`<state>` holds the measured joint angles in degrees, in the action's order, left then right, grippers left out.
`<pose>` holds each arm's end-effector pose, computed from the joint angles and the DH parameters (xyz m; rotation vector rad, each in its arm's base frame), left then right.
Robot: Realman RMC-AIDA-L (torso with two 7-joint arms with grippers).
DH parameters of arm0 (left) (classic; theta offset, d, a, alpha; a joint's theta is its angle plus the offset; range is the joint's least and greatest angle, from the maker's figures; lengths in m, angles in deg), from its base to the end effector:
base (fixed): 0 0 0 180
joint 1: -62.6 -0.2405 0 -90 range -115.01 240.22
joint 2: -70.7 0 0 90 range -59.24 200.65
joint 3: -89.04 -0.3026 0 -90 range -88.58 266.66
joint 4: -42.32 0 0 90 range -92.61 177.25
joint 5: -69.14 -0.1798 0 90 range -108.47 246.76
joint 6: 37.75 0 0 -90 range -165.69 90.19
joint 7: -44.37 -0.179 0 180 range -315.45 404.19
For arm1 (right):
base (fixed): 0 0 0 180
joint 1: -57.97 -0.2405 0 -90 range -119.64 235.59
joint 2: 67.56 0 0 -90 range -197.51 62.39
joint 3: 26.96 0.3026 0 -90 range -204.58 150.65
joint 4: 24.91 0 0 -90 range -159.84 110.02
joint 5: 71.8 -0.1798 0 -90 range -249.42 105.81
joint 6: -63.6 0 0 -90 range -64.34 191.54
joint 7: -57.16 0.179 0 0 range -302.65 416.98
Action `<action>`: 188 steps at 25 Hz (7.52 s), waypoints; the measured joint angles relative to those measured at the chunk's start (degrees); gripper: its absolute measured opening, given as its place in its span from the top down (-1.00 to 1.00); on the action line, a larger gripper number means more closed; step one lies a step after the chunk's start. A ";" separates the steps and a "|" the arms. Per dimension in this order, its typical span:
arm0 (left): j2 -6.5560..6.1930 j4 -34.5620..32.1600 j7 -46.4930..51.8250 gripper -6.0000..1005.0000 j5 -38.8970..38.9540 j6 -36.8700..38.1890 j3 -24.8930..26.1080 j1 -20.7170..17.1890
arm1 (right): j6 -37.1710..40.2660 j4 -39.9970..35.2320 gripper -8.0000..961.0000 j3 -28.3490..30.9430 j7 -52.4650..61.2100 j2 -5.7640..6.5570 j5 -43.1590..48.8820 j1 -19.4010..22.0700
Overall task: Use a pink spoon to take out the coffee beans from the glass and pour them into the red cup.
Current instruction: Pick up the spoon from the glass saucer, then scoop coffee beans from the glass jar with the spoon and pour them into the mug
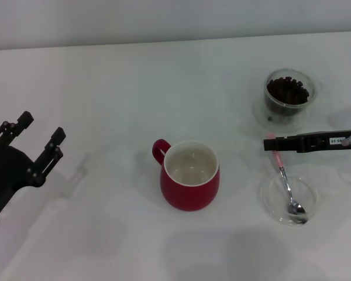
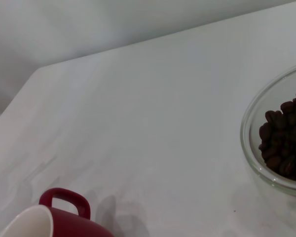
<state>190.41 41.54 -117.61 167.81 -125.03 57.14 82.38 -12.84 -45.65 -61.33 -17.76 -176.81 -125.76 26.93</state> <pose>-0.3130 0.2886 -0.0620 -2.0243 -0.3360 -0.8781 0.3605 0.3412 -0.0280 -2.3642 1.5197 0.4358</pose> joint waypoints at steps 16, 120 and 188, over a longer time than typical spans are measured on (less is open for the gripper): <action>0.00 0.08 0.00 -0.30 0.56 0.17 0.00 0.00 | 0.33 0.00 0.23 -1.23 0.69 0.19 0.09 -0.60; -0.01 0.25 0.00 -0.30 2.07 0.22 0.00 -0.74 | 11.42 -11.26 0.68 9.13 -19.40 -5.46 -26.62 3.19; -0.09 -0.10 0.00 -0.30 2.76 3.12 0.00 -0.63 | 20.88 0.70 0.68 10.64 5.64 -4.76 -44.41 7.04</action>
<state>190.32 41.45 -117.61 170.57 -121.92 57.14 81.75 8.04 -44.95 -50.70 -12.12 -181.56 -170.18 33.97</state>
